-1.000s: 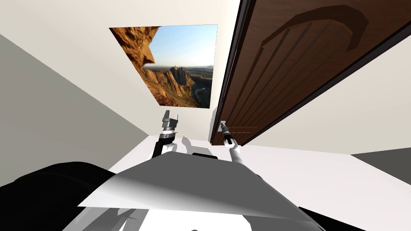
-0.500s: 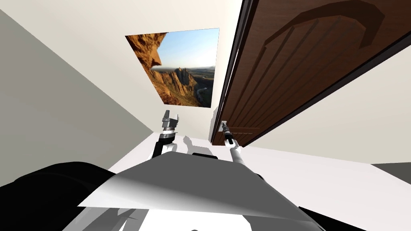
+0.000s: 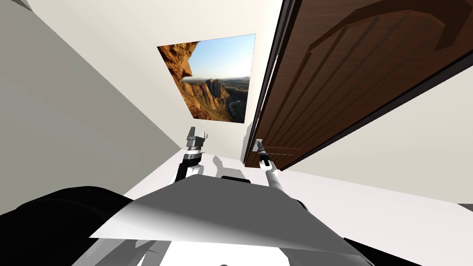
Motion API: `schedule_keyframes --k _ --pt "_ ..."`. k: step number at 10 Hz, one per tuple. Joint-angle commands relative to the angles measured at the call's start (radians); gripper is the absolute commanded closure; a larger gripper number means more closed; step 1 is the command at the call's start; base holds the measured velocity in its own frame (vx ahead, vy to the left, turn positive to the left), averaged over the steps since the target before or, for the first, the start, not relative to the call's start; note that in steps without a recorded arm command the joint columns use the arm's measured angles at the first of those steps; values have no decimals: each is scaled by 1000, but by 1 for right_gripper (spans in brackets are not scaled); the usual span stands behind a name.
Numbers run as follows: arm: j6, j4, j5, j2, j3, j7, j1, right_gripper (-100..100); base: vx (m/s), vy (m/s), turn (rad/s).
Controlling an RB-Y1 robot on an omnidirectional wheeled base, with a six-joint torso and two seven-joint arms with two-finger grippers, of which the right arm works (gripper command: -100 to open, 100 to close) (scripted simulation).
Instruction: Pull the door open
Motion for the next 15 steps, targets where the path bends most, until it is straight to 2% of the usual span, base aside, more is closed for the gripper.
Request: schedule_keyframes --k 1,2,3,4,5,6,7,8,9,10,11,12,13,15 --pt "-3 3 -26 3 8 -39 -1 100 -56 -39 56" --pt "-3 7 -65 -3 11 -73 -3 100 -62 -37 107" --pt "-3 7 -65 -3 11 -81 -3 100 -47 -27 57" --pt "-3 11 -105 -10 15 -119 -5 100 -45 -19 102" --pt "-3 15 -135 -16 19 -145 -7 100 -77 -43 158" --pt "-3 15 -146 -16 19 -163 -7 100 -67 -38 64" --pt "-3 19 -185 -22 23 -196 -9 100 -59 -31 99" --pt "-3 19 -186 -22 23 -205 -9 100 -43 -24 92" --pt "-3 24 -227 -28 27 -243 -12 100 -49 -28 104" --pt "-4 28 -257 -34 31 -269 -14 100 -86 -46 176" --pt "-4 28 -269 -34 31 -288 -14 100 -65 -37 71" --pt "-4 32 -308 -40 36 -321 -16 100 -57 -28 112" --pt "-4 32 -311 -40 36 -329 -16 100 -45 -24 60" --pt "-4 40 -381 -52 44 -395 -21 100 -63 -33 135"
